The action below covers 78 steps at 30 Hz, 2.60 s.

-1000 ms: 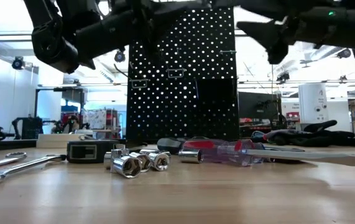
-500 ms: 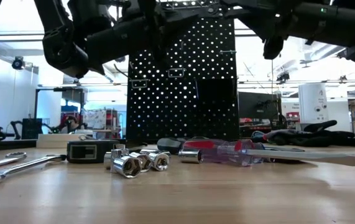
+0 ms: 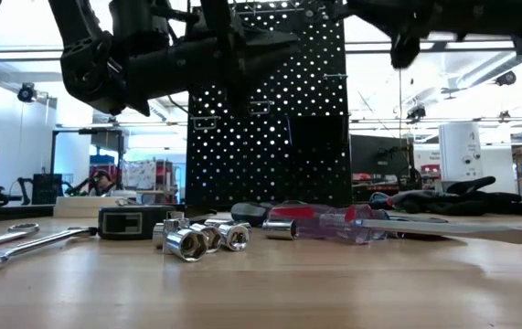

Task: Hang tools onto peg board
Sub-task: Hang the combination pliers on the peg board, then adjust the peg board

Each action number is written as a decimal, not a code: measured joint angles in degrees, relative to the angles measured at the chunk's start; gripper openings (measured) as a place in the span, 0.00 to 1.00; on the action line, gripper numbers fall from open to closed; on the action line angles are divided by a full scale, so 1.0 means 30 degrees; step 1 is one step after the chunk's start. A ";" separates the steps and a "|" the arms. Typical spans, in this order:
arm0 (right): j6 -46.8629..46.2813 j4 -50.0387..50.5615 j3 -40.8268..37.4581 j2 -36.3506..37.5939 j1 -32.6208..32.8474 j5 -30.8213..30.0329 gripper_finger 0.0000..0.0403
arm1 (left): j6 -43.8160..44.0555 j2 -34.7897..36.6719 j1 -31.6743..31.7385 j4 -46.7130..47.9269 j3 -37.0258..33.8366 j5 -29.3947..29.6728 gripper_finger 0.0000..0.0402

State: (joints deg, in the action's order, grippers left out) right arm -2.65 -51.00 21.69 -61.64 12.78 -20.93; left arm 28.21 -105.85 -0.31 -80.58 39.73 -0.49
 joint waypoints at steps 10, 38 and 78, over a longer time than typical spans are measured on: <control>-0.0323 2.1041 1.0162 0.3493 -0.1382 -0.1443 0.04 | -0.0576 0.2415 0.0166 0.2626 -0.1906 -0.0671 0.34; 0.2895 3.4862 2.1166 -0.3625 -0.9167 0.4831 0.04 | -0.4768 0.7914 0.0278 0.6343 -0.5250 0.0794 0.30; 0.0577 3.3578 1.9557 -0.0548 -0.8916 0.5500 0.52 | -0.5570 1.3927 0.0355 1.3204 -0.5990 0.2370 0.30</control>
State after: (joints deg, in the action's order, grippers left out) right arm -0.92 49.73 80.36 -63.28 -13.97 -4.43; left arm 11.50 -64.07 0.75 -40.97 21.75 6.62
